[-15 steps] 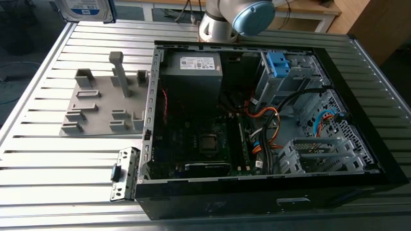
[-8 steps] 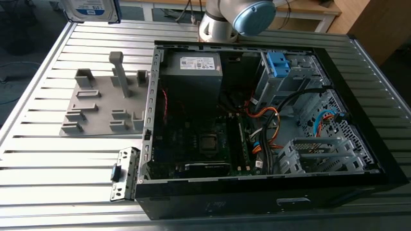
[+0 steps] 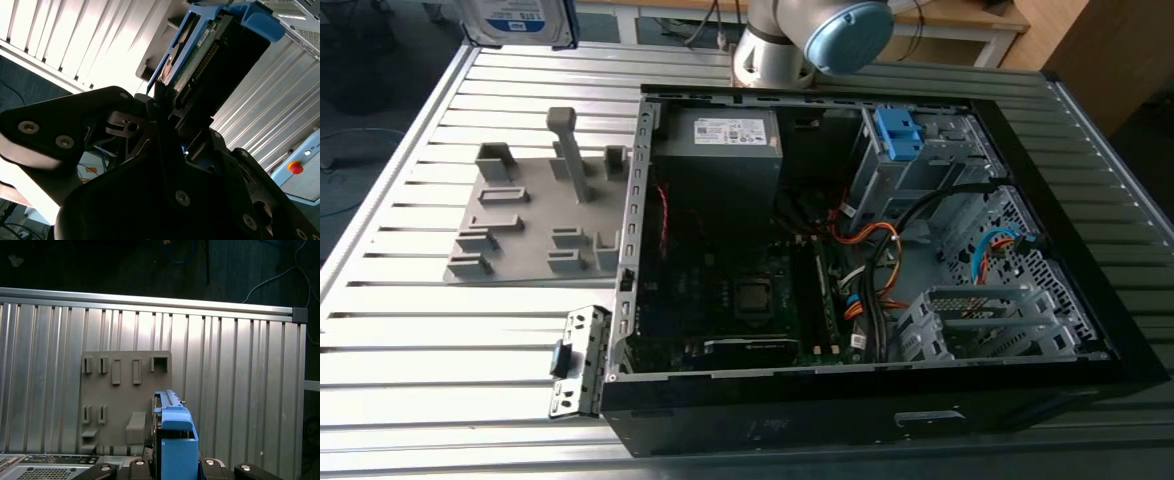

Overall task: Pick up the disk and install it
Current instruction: 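Pick up the disk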

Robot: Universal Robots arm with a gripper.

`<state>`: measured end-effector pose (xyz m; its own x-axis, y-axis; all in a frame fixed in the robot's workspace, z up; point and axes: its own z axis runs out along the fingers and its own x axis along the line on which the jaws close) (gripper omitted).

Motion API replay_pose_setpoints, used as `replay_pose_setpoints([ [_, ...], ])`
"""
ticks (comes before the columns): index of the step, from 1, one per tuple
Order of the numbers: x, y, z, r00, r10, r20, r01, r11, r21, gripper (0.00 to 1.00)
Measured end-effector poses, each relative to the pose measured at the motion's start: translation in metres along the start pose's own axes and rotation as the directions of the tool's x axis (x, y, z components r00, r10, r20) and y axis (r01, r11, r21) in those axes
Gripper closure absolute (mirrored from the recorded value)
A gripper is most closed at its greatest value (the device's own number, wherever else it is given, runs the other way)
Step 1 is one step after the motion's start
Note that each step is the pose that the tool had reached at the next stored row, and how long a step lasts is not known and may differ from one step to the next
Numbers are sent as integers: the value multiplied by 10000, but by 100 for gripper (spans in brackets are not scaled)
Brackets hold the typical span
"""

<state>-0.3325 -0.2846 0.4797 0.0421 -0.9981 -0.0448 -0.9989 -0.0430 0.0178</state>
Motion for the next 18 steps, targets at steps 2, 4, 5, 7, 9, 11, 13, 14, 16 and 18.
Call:
replay_pose_setpoints([
  [2, 1, -22, -1, 10000, 0, 0, 0, 10000, -1, 64],
  [4, 2, -48, -1, 10000, 0, 1, 0, 10000, 0, 64],
  [5, 3, -62, -1, 10000, 0, 0, 0, 10000, 0, 64],
  [7, 4, -91, -2, 10000, 0, 0, 0, 10000, 0, 64],
  [9, 5, -118, -3, 10000, 0, 0, 0, 10000, -1, 64],
  [11, 6, -140, -3, 10000, 0, -1, 0, 10000, -2, 64],
  [13, 11, -152, -4, 10000, 0, 0, 0, 10000, -2, 64],
  [14, 15, -155, -4, 10000, 1, 0, -1, 10000, -1, 64],
  [16, 26, -164, -4, 10000, 1, 0, -1, 10000, -1, 64],
  [18, 34, -176, -5, 10000, 0, 0, 0, 10000, -1, 64],
])
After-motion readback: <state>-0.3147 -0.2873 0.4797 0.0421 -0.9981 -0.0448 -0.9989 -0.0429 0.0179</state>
